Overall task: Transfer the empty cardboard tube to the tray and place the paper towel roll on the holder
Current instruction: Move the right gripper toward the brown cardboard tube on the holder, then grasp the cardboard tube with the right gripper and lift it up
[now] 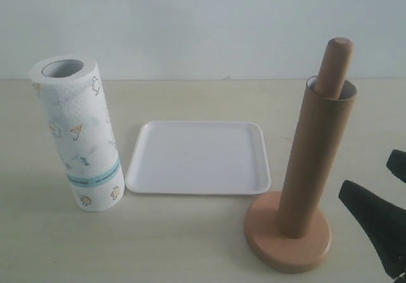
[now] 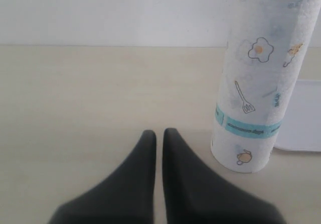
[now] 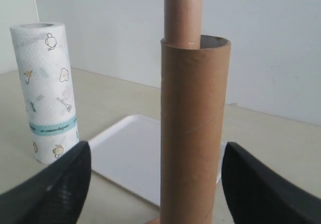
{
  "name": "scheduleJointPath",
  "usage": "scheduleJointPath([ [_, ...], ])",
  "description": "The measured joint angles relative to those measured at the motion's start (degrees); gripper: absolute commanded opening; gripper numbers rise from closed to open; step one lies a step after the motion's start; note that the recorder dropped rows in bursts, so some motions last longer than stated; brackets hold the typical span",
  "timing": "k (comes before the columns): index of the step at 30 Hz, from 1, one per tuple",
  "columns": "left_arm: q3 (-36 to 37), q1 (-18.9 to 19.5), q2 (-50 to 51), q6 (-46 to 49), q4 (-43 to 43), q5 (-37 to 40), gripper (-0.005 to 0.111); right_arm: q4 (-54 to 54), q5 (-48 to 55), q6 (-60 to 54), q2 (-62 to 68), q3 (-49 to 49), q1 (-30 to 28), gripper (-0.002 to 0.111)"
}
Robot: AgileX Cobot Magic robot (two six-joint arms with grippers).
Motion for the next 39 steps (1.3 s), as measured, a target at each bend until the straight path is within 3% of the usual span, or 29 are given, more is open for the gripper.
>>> scheduleJointPath([
  [10,0.00,0.00,0.00,0.00,0.00,0.00,0.004,4.34,-3.33,-6.15,4.55,0.00,0.00,0.069],
  [25,0.00,0.00,0.00,0.00,0.00,0.00,0.004,10.19,-25.97,-15.56,30.30,-1.19,0.00,0.069],
  [39,0.00,0.00,0.00,0.00,0.00,0.00,0.004,13.14,-35.68,-18.20,49.96,-8.69,0.00,0.066],
])
